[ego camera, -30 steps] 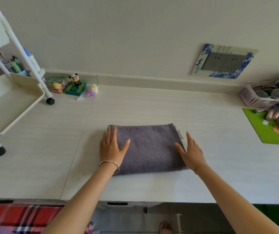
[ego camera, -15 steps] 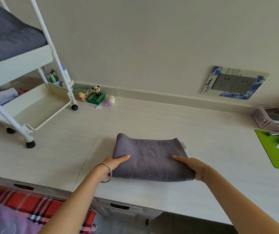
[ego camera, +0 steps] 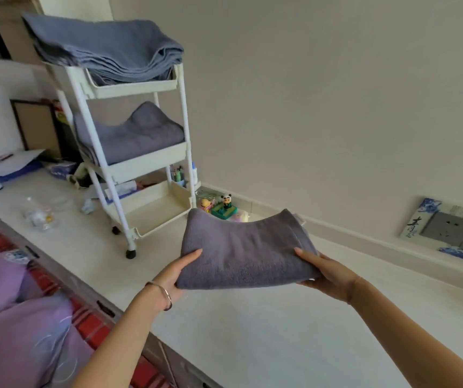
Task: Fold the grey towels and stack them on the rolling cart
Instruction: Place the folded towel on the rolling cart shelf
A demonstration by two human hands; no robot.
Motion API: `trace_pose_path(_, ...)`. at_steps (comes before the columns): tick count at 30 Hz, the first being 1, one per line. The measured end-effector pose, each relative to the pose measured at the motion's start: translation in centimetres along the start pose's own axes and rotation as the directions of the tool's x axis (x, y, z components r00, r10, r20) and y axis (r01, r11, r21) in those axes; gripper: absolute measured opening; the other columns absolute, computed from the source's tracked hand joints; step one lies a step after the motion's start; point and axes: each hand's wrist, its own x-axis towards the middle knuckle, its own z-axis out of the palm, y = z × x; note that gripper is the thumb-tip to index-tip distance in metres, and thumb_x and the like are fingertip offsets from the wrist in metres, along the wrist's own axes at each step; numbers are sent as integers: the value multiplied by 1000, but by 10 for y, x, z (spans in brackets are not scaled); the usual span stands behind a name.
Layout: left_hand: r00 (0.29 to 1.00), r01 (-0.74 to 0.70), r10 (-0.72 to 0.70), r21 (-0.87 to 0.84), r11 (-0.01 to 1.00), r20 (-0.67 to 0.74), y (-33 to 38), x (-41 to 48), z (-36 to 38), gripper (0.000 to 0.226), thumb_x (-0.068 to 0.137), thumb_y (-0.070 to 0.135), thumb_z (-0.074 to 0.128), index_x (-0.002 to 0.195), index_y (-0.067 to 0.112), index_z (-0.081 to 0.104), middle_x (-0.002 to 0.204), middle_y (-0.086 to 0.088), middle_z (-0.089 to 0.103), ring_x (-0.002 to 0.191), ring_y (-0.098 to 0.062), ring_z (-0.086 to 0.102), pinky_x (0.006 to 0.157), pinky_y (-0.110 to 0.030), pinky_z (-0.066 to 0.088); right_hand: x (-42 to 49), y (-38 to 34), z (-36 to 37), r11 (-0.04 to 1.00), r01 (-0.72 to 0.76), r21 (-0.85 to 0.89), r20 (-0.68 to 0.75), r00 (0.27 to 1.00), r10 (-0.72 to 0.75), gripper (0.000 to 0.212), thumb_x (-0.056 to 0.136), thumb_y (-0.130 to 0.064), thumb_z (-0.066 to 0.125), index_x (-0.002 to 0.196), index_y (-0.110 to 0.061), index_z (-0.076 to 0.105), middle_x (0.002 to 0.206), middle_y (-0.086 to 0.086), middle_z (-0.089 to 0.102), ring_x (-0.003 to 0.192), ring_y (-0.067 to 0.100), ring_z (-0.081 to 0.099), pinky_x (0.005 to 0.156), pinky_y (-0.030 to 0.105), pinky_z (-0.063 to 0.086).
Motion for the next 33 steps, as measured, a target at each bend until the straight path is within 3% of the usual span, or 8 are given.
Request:
trace_pose_path(4, 995, -102, 102, 66, 993, -4, 37, -9, -30, 56, 79, 29, 72, 127, 6, 54, 118, -10, 66, 109, -23, 63, 77, -30, 55, 38, -38, 46, 990, 83, -116, 57, 995, -77, 81, 55, -43, 82, 126, -21, 51, 122, 0, 64, 111, 19, 62, 91, 34, 52)
trace_pose_path(8, 992, -121, 122, 279, 953, 13, 66, -7, -77, 105, 34, 46, 93, 127, 18, 53, 117, -3, 68, 107, -19, 65, 75, -31, 57, 87, -64, 92, 973, 152, -171, 108, 985, -135, 82, 53, -46, 85, 125, -21, 54, 116, -2, 68, 108, 16, 64, 90, 34, 53)
trace_pose_path(14, 977, -208, 215, 268, 941, 1, 103, 29, -135, 111, 25, 46, 95, 124, 25, 51, 112, 2, 70, 101, -16, 67, 72, -31, 57, 170, -86, 153, 938, 214, -274, 134, 974, -183, 70, 62, -40, 85, 123, -22, 56, 114, -2, 68, 106, 17, 64, 91, 36, 53)
trace_pose_path(17, 952, -273, 300, 287, 918, -55, 106, 55, -151, 105, 29, 38, 96, 124, 27, 51, 117, 1, 67, 104, -15, 65, 76, -34, 57, 201, -95, 177, 890, 274, -365, 98, 962, -256, 45, 72, -31, 79, 113, -29, 59, 110, -8, 67, 100, 9, 64, 79, 23, 54)
trace_pose_path(20, 895, -351, 429, 394, 849, -126, 104, 83, -156, 78, 53, 18, 91, 118, 30, 50, 115, 9, 64, 106, -5, 60, 74, -16, 53, 232, -100, 193, 818, 338, -466, 99, 938, -332, 37, 72, -30, 80, 101, -38, 60, 105, -14, 66, 96, 1, 61, 71, 12, 51)
trace_pose_path(23, 816, -411, 542, 456, 790, -203, 99, 110, -152, 80, 56, 18, 89, 123, 27, 46, 118, 11, 59, 109, -5, 57, 80, -16, 47, 260, -102, 203, 769, 380, -515, 99, 917, -387, 37, 69, -28, 82, 99, -36, 61, 102, -12, 67, 96, 7, 63, 79, 20, 53)
trace_pose_path(27, 713, -448, 611, 447, 774, -344, 101, 138, -144, 76, 63, 10, 85, 127, 23, 46, 117, 7, 58, 106, -10, 56, 83, -24, 46, 295, -107, 211, 706, 430, -563, 128, 889, -440, 39, 68, -28, 82, 101, -33, 61, 98, -13, 67, 92, 4, 63, 76, 17, 51)
trace_pose_path(33, 595, -472, 682, 501, 725, -426, 112, 174, -145, 88, 57, 25, 84, 135, 20, 44, 123, 5, 57, 111, -12, 56, 91, -30, 48, 346, -97, 221, 661, 505, -555, 159, 845, -511, 45, 69, -27, 83, 108, -26, 62, 102, -8, 67, 94, 10, 62, 78, 21, 51)
